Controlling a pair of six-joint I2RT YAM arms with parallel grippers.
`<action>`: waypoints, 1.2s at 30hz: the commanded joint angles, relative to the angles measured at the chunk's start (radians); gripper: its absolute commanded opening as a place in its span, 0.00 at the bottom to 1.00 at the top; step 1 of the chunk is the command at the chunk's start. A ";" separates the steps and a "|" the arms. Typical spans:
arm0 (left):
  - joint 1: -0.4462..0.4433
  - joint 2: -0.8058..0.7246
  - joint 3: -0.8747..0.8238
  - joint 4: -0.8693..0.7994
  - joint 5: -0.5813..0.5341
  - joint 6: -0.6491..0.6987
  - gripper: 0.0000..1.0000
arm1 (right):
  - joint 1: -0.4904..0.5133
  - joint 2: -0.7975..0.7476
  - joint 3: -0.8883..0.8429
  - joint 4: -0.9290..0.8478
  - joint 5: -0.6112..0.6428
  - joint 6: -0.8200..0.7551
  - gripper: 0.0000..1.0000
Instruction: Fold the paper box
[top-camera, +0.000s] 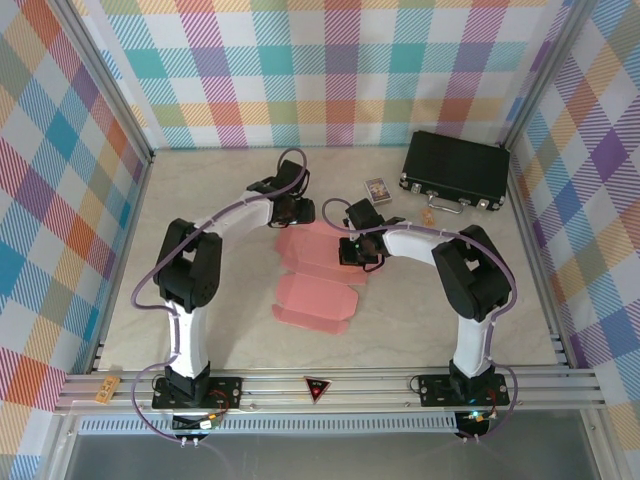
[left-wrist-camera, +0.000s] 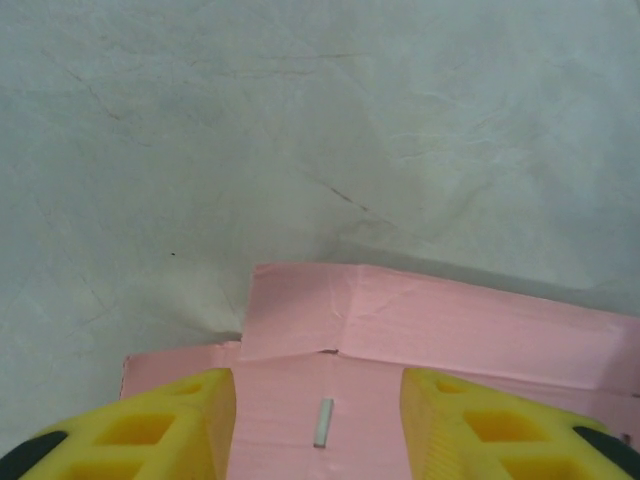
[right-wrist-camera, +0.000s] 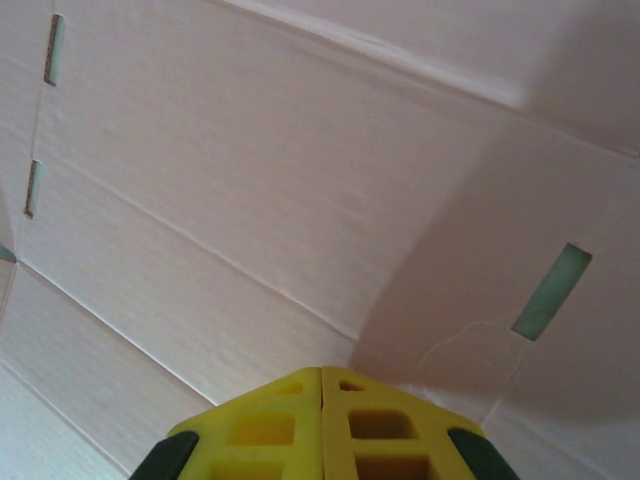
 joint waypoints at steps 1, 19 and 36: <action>0.015 0.045 0.065 -0.046 0.034 0.044 0.50 | -0.001 0.019 -0.001 -0.005 -0.007 0.011 0.08; 0.040 0.140 0.128 -0.074 0.114 0.047 0.47 | -0.002 0.017 -0.002 0.001 -0.013 0.008 0.08; 0.031 0.072 0.086 -0.001 0.255 0.097 0.29 | -0.002 0.045 0.007 -0.028 0.012 0.012 0.06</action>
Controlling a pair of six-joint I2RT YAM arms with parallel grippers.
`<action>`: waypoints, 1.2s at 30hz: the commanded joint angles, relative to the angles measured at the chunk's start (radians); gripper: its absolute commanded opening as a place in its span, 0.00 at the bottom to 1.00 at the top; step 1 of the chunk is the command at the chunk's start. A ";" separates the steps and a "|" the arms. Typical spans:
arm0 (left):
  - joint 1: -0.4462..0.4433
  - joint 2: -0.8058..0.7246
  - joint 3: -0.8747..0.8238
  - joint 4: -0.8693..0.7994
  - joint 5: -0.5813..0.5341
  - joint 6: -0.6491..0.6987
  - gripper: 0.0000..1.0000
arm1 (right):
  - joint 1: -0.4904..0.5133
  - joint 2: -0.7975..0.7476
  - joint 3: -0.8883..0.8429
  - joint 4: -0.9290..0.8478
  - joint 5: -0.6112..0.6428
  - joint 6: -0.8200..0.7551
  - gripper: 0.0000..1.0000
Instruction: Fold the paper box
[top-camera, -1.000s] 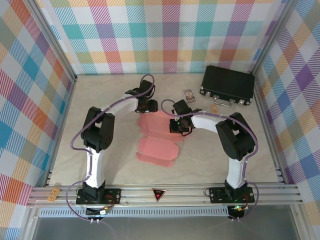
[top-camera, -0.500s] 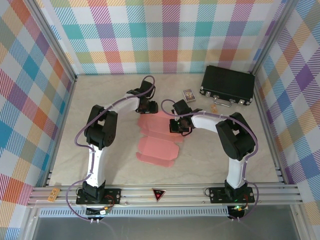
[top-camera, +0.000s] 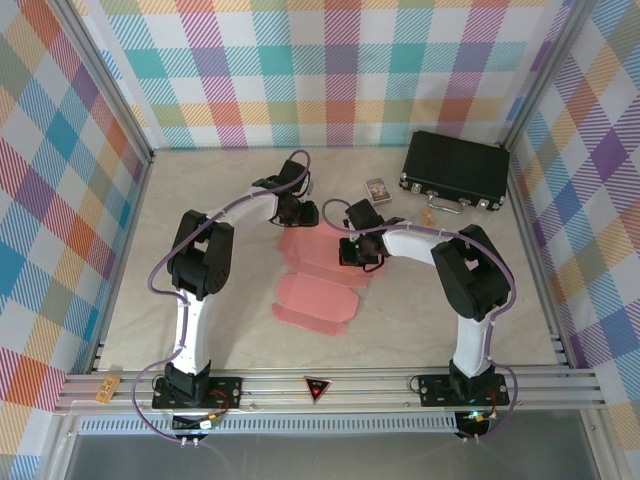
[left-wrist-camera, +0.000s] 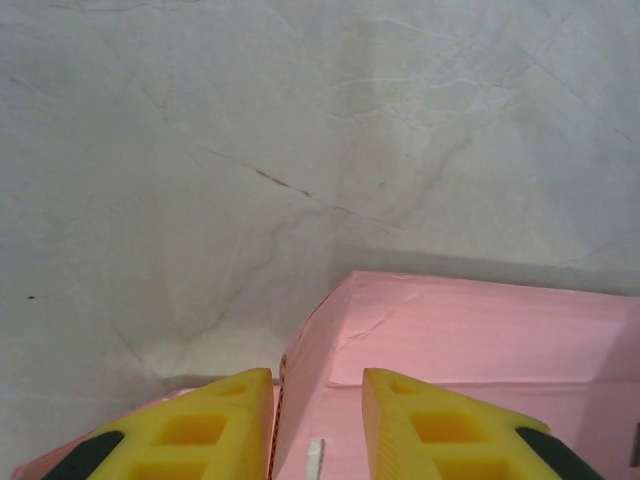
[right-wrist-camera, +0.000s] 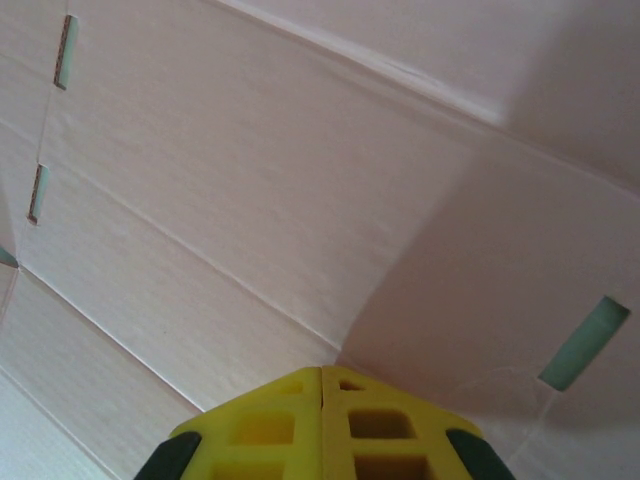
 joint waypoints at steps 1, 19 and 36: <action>0.000 -0.056 -0.016 0.036 0.054 0.020 0.29 | -0.001 0.042 0.007 -0.030 0.009 0.012 0.06; -0.046 0.012 0.020 0.030 0.137 0.056 0.31 | -0.001 0.055 0.008 -0.038 0.008 0.009 0.06; -0.057 -0.263 -0.209 0.160 -0.066 -0.015 0.41 | -0.028 -0.130 -0.001 -0.031 0.024 0.011 0.10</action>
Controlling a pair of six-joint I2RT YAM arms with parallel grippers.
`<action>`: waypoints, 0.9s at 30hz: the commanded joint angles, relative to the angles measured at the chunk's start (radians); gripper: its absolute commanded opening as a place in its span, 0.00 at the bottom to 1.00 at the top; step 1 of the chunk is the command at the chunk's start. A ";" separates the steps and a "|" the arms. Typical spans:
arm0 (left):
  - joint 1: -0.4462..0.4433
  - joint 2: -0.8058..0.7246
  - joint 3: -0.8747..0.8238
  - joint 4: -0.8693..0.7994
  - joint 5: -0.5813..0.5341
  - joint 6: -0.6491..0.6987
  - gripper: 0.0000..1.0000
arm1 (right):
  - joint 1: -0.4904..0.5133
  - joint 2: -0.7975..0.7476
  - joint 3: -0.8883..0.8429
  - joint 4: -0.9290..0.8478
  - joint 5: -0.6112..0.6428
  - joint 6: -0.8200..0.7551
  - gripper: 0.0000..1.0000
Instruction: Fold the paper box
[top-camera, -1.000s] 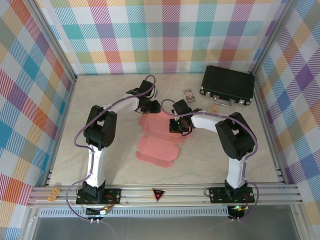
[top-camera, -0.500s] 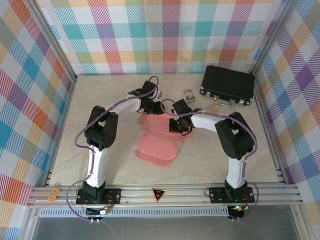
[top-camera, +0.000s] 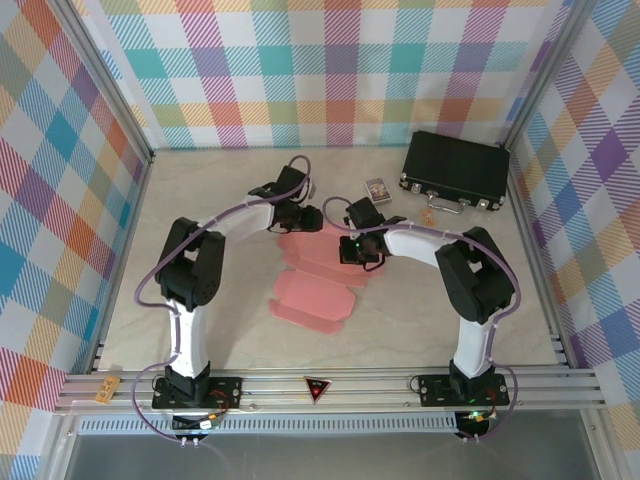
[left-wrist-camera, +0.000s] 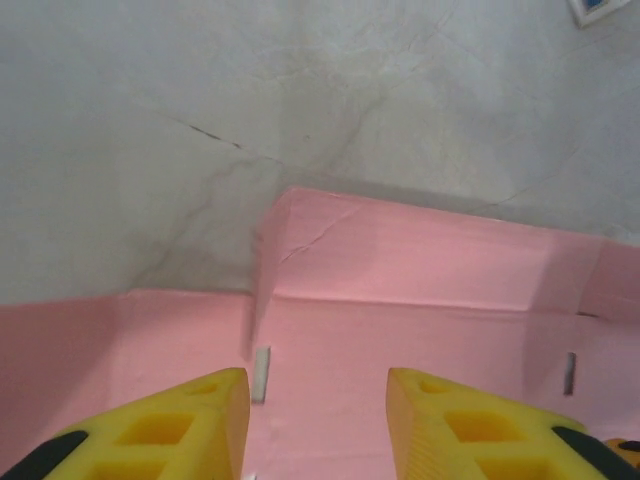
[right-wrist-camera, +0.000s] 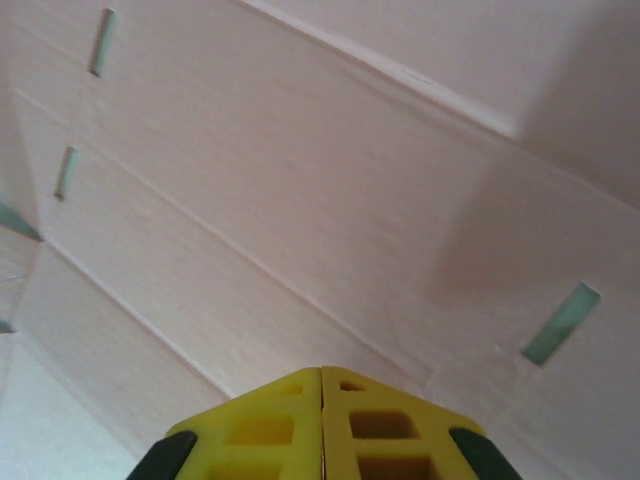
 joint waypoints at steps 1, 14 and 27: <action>-0.022 -0.115 -0.046 0.060 -0.058 -0.020 0.41 | -0.031 -0.090 -0.001 -0.014 0.006 0.013 0.10; -0.133 0.043 -0.016 0.093 0.060 -0.076 0.00 | -0.201 -0.103 0.005 -0.095 0.042 0.057 0.29; -0.143 0.132 -0.070 0.107 0.010 -0.148 0.00 | -0.234 -0.003 0.051 -0.073 0.026 0.057 0.44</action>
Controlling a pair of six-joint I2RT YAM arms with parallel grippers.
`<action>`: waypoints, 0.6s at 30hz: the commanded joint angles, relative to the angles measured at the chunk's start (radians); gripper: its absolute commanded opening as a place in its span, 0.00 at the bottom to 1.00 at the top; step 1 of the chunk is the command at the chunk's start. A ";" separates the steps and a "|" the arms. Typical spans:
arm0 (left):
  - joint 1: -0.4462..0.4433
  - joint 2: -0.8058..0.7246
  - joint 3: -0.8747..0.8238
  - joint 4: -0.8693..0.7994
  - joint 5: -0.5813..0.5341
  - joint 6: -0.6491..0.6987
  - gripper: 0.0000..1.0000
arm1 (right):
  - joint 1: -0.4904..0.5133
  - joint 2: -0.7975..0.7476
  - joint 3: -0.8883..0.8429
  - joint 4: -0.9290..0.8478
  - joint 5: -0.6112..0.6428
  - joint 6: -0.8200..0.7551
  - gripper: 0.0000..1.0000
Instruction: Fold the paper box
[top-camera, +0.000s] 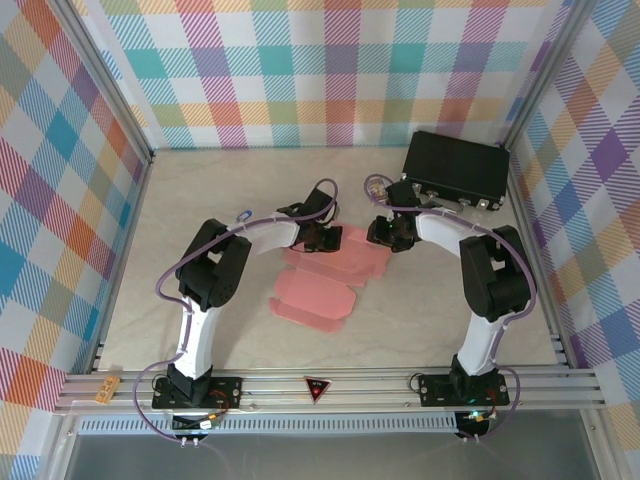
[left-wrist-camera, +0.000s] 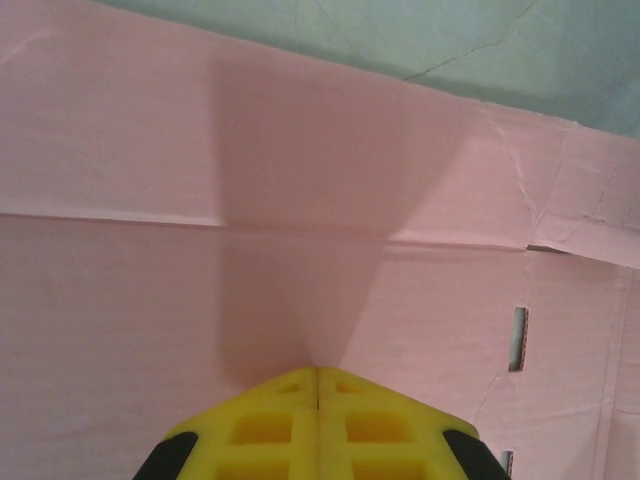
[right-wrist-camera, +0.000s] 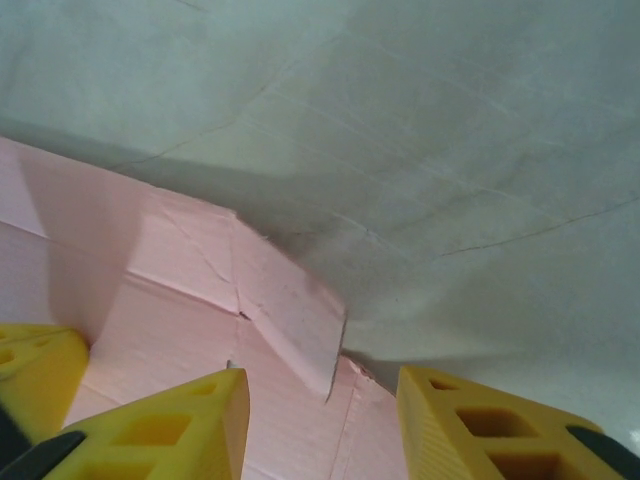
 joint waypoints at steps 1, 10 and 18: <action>-0.002 0.011 -0.041 -0.013 -0.019 -0.026 0.00 | -0.006 0.017 0.032 0.004 -0.009 0.004 0.44; -0.006 0.019 -0.063 -0.007 -0.010 -0.027 0.00 | -0.007 0.046 0.065 0.025 -0.088 -0.042 0.40; -0.007 0.029 -0.056 -0.007 -0.003 -0.022 0.00 | -0.007 0.023 0.057 0.095 -0.192 -0.079 0.37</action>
